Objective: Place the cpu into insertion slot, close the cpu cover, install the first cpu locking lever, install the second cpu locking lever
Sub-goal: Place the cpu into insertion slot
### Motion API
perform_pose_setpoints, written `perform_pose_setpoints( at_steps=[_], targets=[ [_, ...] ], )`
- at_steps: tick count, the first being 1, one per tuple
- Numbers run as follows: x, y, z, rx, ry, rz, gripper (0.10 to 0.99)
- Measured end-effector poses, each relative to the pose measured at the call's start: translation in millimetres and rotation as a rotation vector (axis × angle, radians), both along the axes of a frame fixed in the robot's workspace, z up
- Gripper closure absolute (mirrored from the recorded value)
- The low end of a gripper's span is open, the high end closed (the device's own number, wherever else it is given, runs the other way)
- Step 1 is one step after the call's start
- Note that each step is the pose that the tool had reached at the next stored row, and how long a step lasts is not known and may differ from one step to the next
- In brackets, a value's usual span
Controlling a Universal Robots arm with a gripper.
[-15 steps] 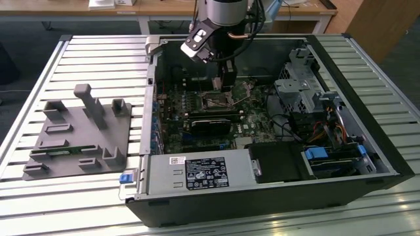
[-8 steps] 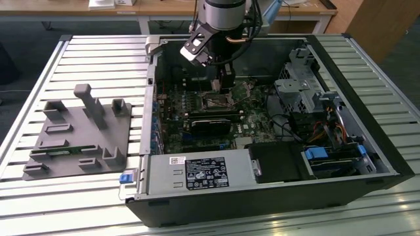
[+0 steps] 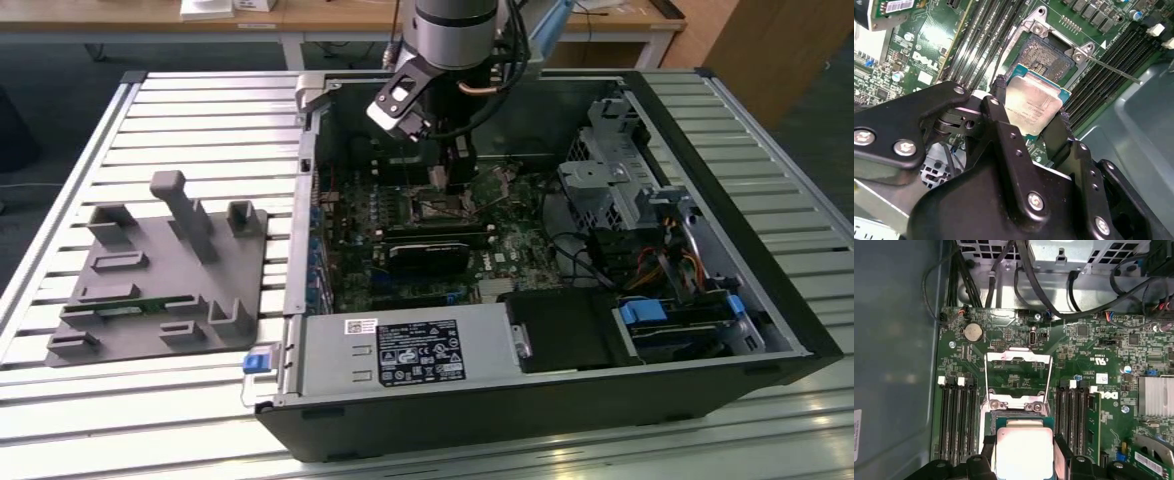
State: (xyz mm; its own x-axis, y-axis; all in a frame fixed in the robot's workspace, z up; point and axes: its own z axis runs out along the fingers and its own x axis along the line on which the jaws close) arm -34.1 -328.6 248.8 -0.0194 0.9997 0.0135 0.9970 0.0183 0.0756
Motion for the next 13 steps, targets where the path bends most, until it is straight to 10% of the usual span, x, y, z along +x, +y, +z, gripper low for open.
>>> perform_pose_setpoints(
  at_steps=[13],
  targets=[
    [-2.0,2.7,-19.0,-0.002,0.0004,-0.001,0.545]
  ],
)
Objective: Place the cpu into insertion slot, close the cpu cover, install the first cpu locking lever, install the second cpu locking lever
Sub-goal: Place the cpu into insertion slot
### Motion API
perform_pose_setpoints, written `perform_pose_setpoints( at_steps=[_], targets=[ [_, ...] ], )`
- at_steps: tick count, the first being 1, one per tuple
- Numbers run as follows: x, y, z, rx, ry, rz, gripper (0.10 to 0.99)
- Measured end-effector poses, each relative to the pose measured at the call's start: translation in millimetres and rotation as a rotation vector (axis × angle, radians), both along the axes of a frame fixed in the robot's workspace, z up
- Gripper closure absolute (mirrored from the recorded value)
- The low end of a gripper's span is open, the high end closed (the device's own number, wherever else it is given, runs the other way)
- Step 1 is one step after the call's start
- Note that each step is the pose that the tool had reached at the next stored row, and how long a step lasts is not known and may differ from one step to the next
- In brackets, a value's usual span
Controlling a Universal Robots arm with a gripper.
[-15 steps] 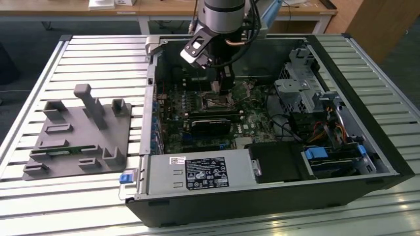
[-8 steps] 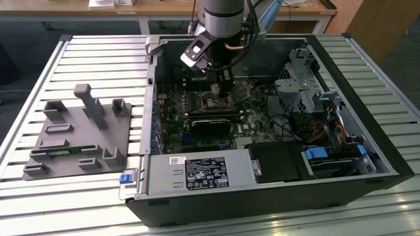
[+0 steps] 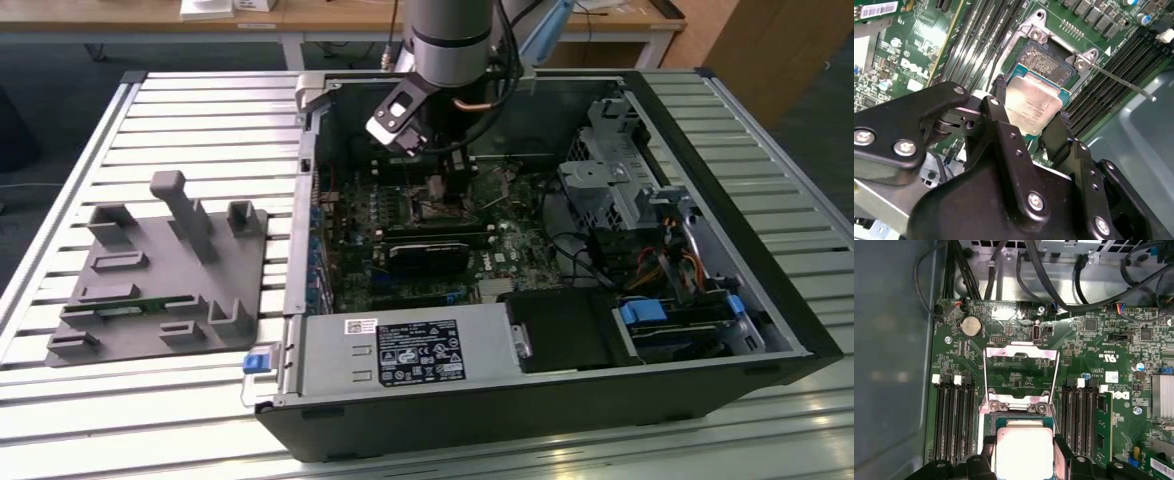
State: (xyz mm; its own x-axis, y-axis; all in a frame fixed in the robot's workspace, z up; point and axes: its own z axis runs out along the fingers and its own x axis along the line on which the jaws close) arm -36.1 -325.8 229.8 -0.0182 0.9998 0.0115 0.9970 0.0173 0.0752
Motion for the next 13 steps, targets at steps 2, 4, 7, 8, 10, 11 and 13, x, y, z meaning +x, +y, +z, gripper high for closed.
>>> perform_pose_setpoints(
  at_steps=[2,4,7,8,10,11,13],
  targets=[
    [-0.5,1.0,-2.1,0.000,0.0001,-0.004,0.545],
    [-1.2,1.1,-3.7,0.000,0.0001,-0.009,0.545],
    [-2.6,1.4,-6.0,0.000,0.0001,-0.023,0.545],
    [-2.6,1.5,-6.7,0.000,0.0001,-0.025,0.545],
    [-2.6,1.6,-9.0,0.000,0.0002,-0.027,0.545],
    [-2.7,1.8,-10.3,0.000,0.0005,-0.027,0.545],
    [-2.7,2.0,-13.0,0.000,0.0005,-0.027,0.545]
  ],
)
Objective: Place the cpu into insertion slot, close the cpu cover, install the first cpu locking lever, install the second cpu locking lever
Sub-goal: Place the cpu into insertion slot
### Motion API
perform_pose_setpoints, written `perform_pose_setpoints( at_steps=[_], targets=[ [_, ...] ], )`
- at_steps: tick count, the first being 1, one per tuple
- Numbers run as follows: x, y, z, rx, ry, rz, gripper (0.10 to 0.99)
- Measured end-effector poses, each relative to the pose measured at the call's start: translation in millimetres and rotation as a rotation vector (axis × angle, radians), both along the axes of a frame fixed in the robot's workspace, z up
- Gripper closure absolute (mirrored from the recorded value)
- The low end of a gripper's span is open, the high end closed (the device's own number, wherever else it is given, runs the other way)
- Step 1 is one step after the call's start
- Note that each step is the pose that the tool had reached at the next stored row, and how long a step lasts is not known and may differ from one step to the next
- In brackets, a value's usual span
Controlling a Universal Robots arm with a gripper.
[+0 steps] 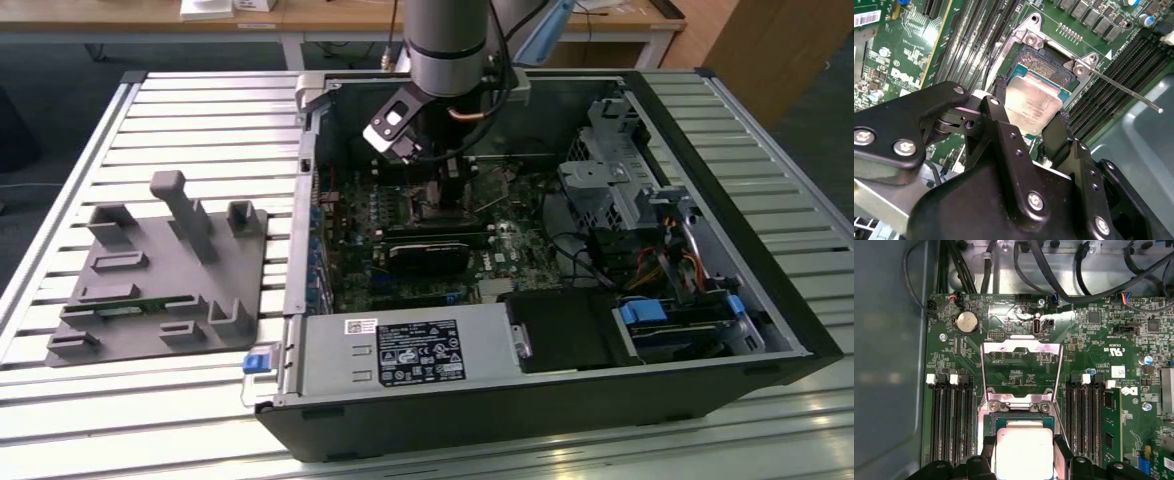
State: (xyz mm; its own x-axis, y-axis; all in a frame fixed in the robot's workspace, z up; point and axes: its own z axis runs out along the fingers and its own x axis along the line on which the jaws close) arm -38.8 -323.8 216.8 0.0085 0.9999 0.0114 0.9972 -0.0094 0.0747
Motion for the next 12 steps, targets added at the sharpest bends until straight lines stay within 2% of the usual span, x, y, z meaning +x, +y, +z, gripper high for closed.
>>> perform_pose_setpoints(
  at_steps=[5,12],
  targets=[
    [-0.5,0.3,-5.9,0.000,0.0005,0.000,0.545],
    [-2.2,0.4,-10.2,0.000,0.0005,0.000,0.545]
  ],
)
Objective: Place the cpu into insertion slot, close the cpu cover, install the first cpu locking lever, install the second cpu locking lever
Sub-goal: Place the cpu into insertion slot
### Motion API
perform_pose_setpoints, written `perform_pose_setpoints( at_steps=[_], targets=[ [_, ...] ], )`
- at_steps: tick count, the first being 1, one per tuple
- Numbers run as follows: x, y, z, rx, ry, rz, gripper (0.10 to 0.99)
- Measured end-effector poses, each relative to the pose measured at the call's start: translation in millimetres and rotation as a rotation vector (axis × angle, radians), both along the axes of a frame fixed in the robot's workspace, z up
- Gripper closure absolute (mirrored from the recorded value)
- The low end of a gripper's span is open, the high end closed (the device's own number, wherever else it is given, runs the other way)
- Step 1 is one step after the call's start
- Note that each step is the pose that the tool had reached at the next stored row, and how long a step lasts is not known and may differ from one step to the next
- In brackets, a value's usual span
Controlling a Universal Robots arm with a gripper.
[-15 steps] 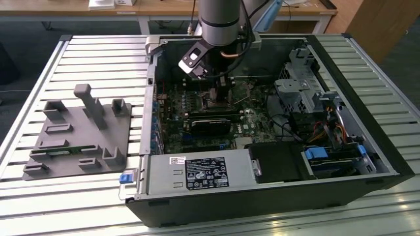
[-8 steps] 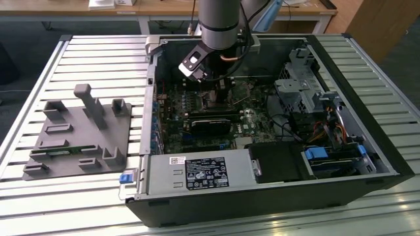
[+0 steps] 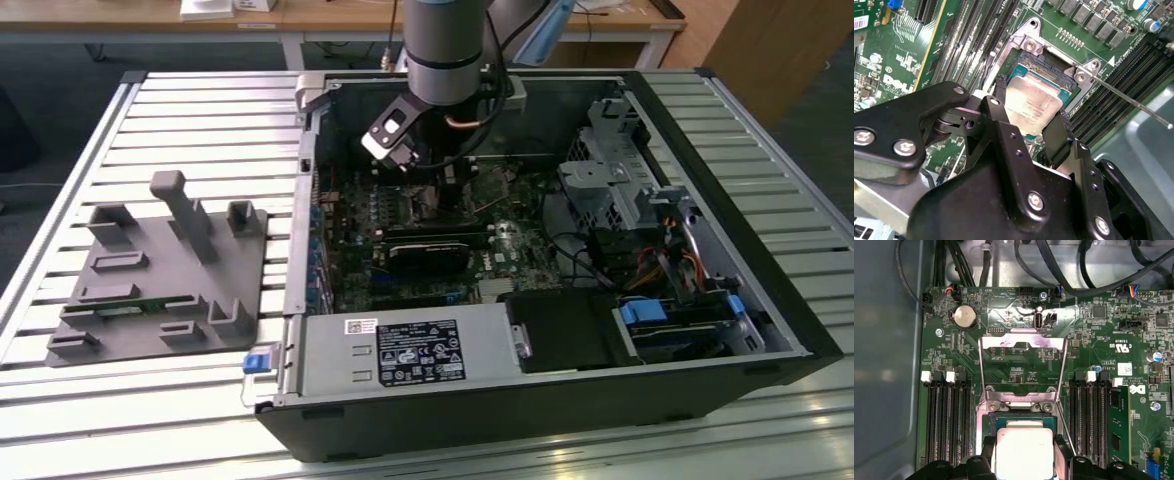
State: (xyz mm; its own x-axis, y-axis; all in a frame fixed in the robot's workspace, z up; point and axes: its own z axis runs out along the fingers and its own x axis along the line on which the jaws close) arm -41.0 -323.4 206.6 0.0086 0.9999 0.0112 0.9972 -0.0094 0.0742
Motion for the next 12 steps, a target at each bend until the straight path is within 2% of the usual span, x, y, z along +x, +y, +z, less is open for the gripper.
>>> perform_pose_setpoints(
  at_steps=[5,12],
  targets=[
    [-1.1,0.6,-3.7,0.000,0.0008,0.000,0.545],
    [-1.2,1.1,-8.1,0.000,0.0062,0.001,0.545]
  ],
)
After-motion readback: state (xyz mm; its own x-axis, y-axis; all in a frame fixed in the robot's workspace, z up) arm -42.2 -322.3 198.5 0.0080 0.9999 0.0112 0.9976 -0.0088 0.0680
